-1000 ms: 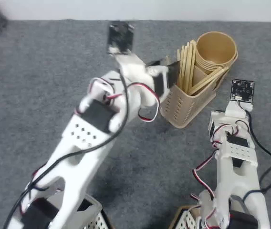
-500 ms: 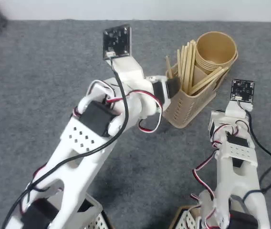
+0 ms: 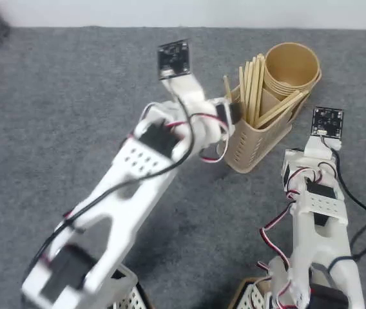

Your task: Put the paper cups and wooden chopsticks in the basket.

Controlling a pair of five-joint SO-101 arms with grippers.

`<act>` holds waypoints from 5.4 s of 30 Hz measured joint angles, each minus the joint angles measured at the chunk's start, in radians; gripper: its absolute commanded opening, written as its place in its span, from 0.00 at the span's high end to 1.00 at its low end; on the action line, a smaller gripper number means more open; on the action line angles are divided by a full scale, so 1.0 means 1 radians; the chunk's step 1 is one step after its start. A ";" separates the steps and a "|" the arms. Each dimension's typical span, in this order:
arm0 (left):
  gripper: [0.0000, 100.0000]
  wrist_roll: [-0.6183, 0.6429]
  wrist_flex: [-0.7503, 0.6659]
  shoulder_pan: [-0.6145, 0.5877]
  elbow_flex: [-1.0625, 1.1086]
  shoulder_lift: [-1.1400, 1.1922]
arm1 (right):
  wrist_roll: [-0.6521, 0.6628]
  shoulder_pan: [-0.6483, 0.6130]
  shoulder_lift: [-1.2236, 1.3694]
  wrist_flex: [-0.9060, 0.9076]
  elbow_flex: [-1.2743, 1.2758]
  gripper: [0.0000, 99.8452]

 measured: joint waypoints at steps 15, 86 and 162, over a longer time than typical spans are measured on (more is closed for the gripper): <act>0.99 -0.006 0.534 -0.005 -0.594 0.443 | 0.000 0.000 0.000 0.000 0.000 0.99; 0.77 -0.588 0.819 -0.574 -1.028 0.466 | 0.095 -0.163 0.098 0.813 -0.908 0.81; 0.77 -0.255 0.060 -0.784 -0.236 0.525 | 0.015 -0.342 1.100 1.465 -2.274 0.99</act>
